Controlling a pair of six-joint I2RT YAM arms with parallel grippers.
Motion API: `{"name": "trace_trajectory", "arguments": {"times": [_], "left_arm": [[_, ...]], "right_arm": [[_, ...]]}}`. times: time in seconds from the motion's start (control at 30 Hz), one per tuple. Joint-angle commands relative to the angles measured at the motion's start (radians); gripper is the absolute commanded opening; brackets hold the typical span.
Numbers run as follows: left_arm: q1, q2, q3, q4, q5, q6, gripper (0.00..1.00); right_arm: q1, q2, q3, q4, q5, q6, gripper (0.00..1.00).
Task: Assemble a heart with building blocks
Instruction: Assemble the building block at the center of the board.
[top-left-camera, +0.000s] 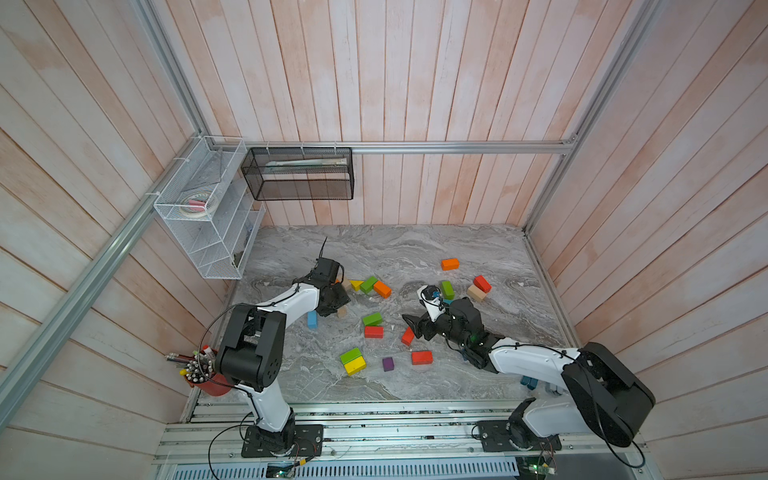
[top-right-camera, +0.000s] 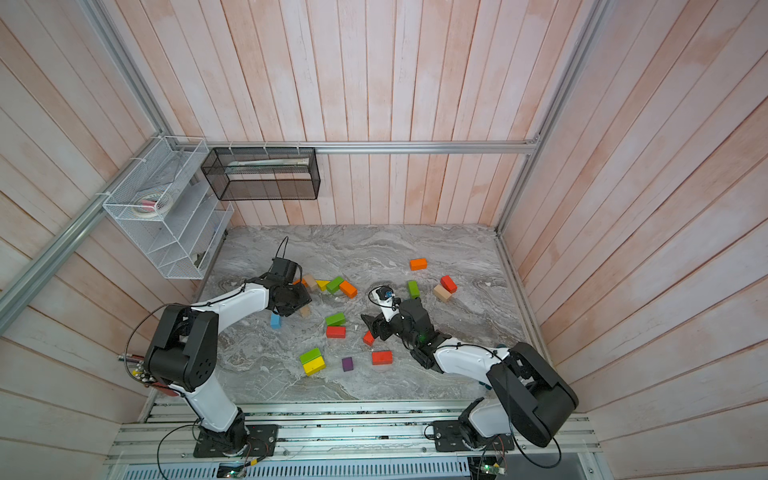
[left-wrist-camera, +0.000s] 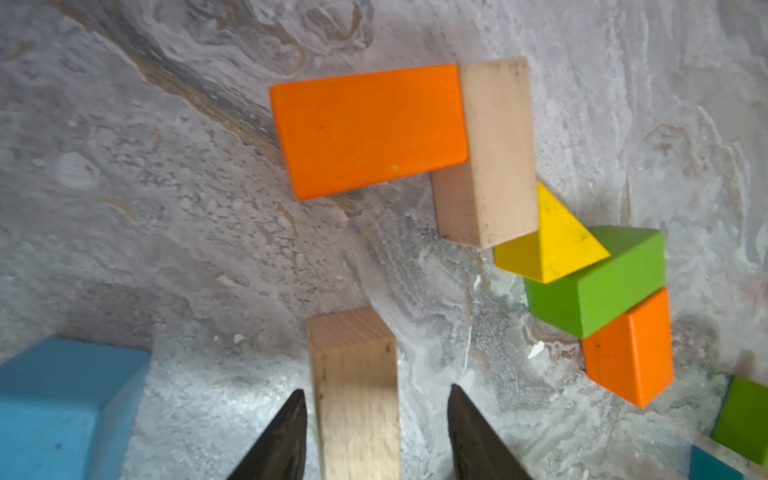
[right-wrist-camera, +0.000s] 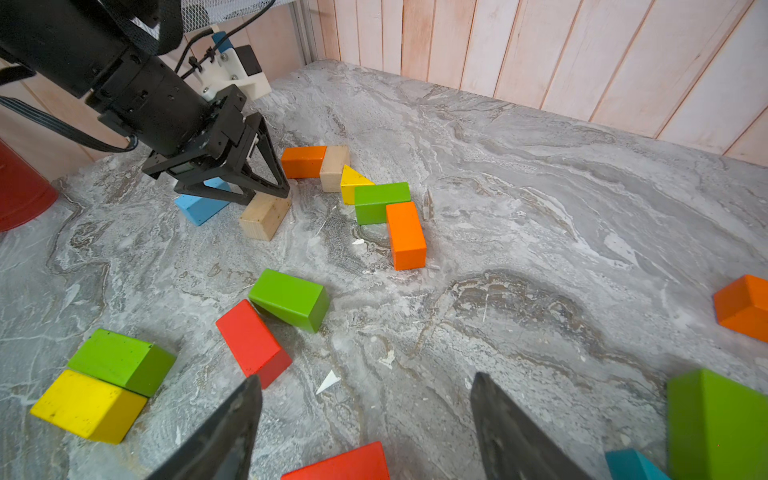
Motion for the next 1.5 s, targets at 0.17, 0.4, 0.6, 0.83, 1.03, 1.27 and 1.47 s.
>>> {"name": "trace_trajectory", "arguments": {"times": [0.17,0.4,0.6,0.83,1.03,1.27,1.47], "left_arm": [[-0.016,0.018,0.025,-0.024,-0.010,-0.007,0.56],[-0.033,0.032,0.025,-0.028,-0.019,-0.011,0.54],[-0.035,0.035,0.020,-0.020,-0.034,-0.021,0.45],[-0.033,0.039,0.038,-0.024,-0.050,-0.025,0.40],[-0.030,0.057,0.071,-0.036,-0.061,-0.019,0.35],[-0.015,0.063,0.078,-0.036,-0.067,-0.020,0.32],[-0.008,0.060,0.073,-0.036,-0.069,-0.030,0.32]], "right_arm": [[0.005,-0.005,0.014,-0.006,0.014,0.003,0.79],[0.005,-0.008,0.012,-0.007,0.013,0.001,0.79],[0.006,-0.010,0.012,-0.005,0.014,0.003,0.79],[0.005,-0.010,0.010,-0.003,0.014,0.004,0.79],[0.005,-0.007,0.011,-0.003,0.015,0.002,0.79],[0.005,-0.005,0.012,-0.003,0.016,0.002,0.79],[0.005,-0.004,0.012,-0.005,0.015,0.002,0.79]]}}
